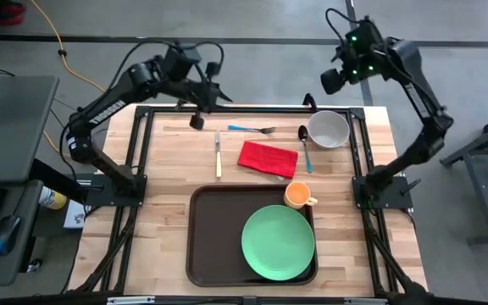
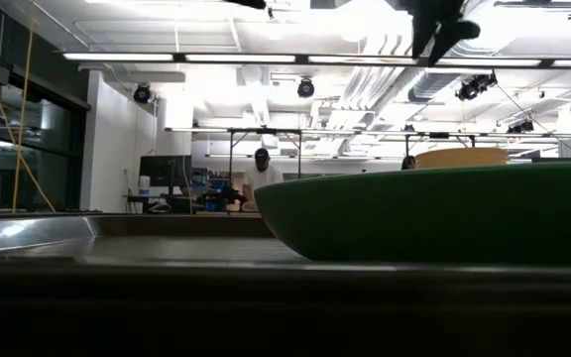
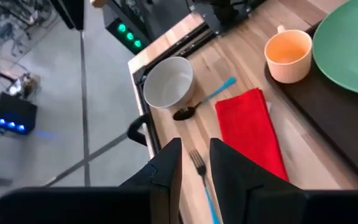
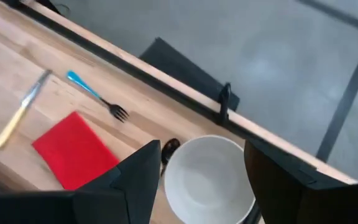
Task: Set up tray
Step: Put the white bowl on the top of the green plate
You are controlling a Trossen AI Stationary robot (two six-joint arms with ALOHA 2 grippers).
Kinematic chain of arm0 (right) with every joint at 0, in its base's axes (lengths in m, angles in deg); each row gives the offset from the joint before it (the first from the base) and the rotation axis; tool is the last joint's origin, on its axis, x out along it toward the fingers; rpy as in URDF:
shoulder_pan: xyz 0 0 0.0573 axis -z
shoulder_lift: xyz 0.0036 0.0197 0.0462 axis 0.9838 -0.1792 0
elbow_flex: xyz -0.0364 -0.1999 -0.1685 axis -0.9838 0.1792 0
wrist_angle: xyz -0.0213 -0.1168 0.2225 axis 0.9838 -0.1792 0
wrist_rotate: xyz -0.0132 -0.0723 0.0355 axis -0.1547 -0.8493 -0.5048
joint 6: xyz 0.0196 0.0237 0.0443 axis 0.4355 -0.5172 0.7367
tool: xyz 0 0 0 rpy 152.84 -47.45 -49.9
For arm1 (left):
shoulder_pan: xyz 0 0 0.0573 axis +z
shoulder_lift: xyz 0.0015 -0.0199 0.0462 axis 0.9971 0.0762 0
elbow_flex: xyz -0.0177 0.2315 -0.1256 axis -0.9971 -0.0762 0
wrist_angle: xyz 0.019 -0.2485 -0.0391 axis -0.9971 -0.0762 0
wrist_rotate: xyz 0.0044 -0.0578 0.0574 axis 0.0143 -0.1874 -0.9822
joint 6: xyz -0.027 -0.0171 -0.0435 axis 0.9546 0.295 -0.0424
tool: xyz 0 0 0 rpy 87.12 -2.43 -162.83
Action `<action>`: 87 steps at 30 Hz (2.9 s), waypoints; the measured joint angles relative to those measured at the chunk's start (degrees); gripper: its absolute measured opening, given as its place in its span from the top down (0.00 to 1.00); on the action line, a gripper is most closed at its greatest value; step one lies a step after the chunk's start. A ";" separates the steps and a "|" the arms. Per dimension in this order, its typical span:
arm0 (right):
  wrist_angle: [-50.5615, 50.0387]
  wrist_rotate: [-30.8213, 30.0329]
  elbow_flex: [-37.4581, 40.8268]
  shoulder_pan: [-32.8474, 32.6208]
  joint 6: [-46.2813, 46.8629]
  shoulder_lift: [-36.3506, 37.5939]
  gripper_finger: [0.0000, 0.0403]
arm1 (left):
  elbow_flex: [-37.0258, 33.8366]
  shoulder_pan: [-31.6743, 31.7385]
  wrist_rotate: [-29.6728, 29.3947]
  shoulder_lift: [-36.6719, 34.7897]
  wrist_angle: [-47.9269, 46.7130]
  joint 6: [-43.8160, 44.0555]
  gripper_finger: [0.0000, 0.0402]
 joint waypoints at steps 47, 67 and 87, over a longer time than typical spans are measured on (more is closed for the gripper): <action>35.76 -3.44 57.76 -11.06 17.02 -4.50 0.48 | -10.67 24.78 32.46 -0.27 -1.80 -10.06 0.72; 35.95 -4.22 58.69 -10.56 14.91 -4.50 0.68 | -10.67 24.78 32.39 -0.27 -1.57 -8.76 0.72; 25.58 -2.31 54.50 -11.37 13.26 -4.13 1.00 | -10.67 24.78 32.30 -0.27 -1.25 -7.79 0.72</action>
